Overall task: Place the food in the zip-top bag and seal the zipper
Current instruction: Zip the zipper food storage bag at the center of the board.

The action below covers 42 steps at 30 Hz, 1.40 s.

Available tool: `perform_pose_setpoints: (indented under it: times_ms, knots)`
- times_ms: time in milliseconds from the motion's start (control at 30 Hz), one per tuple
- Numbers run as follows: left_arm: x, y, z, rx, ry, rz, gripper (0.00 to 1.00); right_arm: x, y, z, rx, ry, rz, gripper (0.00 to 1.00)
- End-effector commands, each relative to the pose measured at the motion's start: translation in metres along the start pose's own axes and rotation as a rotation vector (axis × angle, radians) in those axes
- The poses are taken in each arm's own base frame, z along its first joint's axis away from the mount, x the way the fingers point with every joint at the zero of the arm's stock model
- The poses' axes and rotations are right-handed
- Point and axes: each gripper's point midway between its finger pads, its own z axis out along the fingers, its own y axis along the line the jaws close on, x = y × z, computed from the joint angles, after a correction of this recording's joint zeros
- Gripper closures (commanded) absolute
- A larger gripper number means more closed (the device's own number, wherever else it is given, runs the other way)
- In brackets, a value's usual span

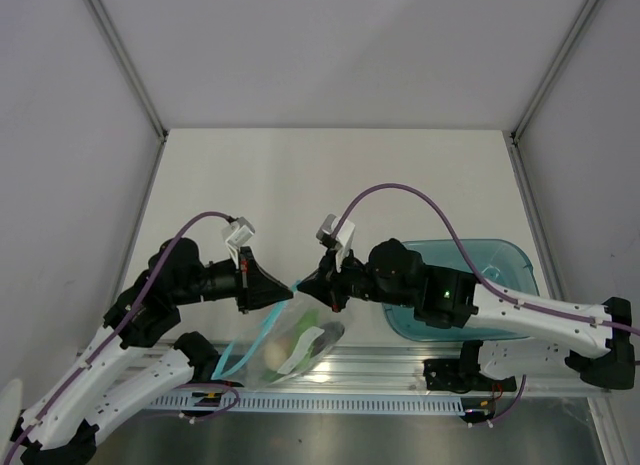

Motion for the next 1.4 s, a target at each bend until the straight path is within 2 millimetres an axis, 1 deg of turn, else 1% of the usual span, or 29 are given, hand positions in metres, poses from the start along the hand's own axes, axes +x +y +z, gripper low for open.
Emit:
perform_pose_setpoints:
  times_ms: [0, 67, 233, 300, 333, 400, 433, 467, 500, 533, 800, 833, 867, 967, 1033, 1133, 1200, 1233, 1267, 1367]
  knots:
    - [0.013, 0.009, -0.004, -0.056, 0.059, -0.014, 1.0, -0.049, -0.009, -0.016, 0.102, -0.183, -0.02, 1.0]
    - [0.012, 0.008, -0.005, -0.053, 0.056, -0.01, 0.99, -0.048, -0.013, -0.017, 0.124, -0.187, -0.018, 1.0]
    - [0.012, 0.005, -0.007, -0.047, 0.054, -0.003, 0.99, -0.047, -0.013, -0.02, 0.123, -0.193, -0.016, 1.0]
    - [0.011, 0.004, -0.008, -0.043, 0.054, -0.003, 0.99, -0.044, -0.007, -0.02, 0.082, -0.179, -0.024, 1.0]
    - [0.011, 0.004, -0.008, -0.04, 0.055, -0.001, 0.99, -0.04, 0.005, -0.02, 0.006, -0.157, -0.032, 1.0]
    - [0.011, 0.002, -0.007, -0.031, 0.054, -0.001, 1.0, -0.039, 0.006, -0.019, -0.046, -0.137, -0.02, 1.0]
    - [0.011, 0.003, -0.007, -0.029, 0.053, 0.0, 1.0, -0.036, 0.013, -0.019, -0.096, -0.118, -0.016, 0.99]
    - [0.011, 0.001, -0.006, -0.022, 0.057, -0.004, 0.99, -0.035, 0.014, -0.019, -0.112, -0.113, -0.012, 0.91]
    - [0.011, 0.0, -0.006, -0.018, 0.054, -0.003, 0.99, -0.033, 0.016, -0.018, -0.138, -0.1, -0.013, 0.88]
    - [0.01, -0.001, -0.006, -0.011, 0.054, -0.002, 1.0, -0.033, 0.018, -0.017, -0.149, -0.095, -0.015, 0.83]
    - [0.007, -0.006, -0.008, 0.003, 0.044, 0.007, 1.0, -0.023, 0.022, -0.004, -0.187, -0.038, -0.009, 0.79]
    - [0.007, -0.005, -0.009, 0.002, 0.043, 0.007, 0.99, -0.02, 0.021, -0.001, -0.186, -0.026, -0.008, 0.78]
    - [0.007, -0.006, -0.009, 0.004, 0.043, 0.008, 1.0, -0.019, 0.021, 0.0, -0.189, -0.019, -0.007, 0.74]
    - [0.007, -0.007, -0.01, 0.004, 0.041, 0.01, 0.99, -0.014, 0.021, 0.005, -0.194, 0.006, -0.003, 0.69]
    - [0.006, -0.008, -0.01, 0.008, 0.041, 0.013, 0.99, -0.012, 0.021, 0.008, -0.194, 0.016, 0.0, 0.68]
    - [0.006, -0.009, -0.011, 0.01, 0.038, 0.015, 0.99, -0.009, 0.022, 0.011, -0.205, 0.029, 0.005, 0.68]
    - [0.006, -0.009, -0.011, 0.012, 0.037, 0.018, 0.99, -0.008, 0.023, 0.014, -0.213, 0.033, 0.005, 0.7]
    - [0.006, -0.009, -0.011, 0.012, 0.038, 0.02, 1.0, -0.009, 0.023, 0.014, -0.214, 0.032, 0.005, 0.72]
    - [0.007, -0.009, -0.011, 0.011, 0.039, 0.021, 0.99, -0.009, 0.023, 0.015, -0.215, 0.032, 0.005, 0.77]
    - [0.007, -0.008, -0.012, 0.01, 0.041, 0.023, 1.0, -0.008, 0.024, 0.015, -0.219, 0.035, 0.003, 0.83]
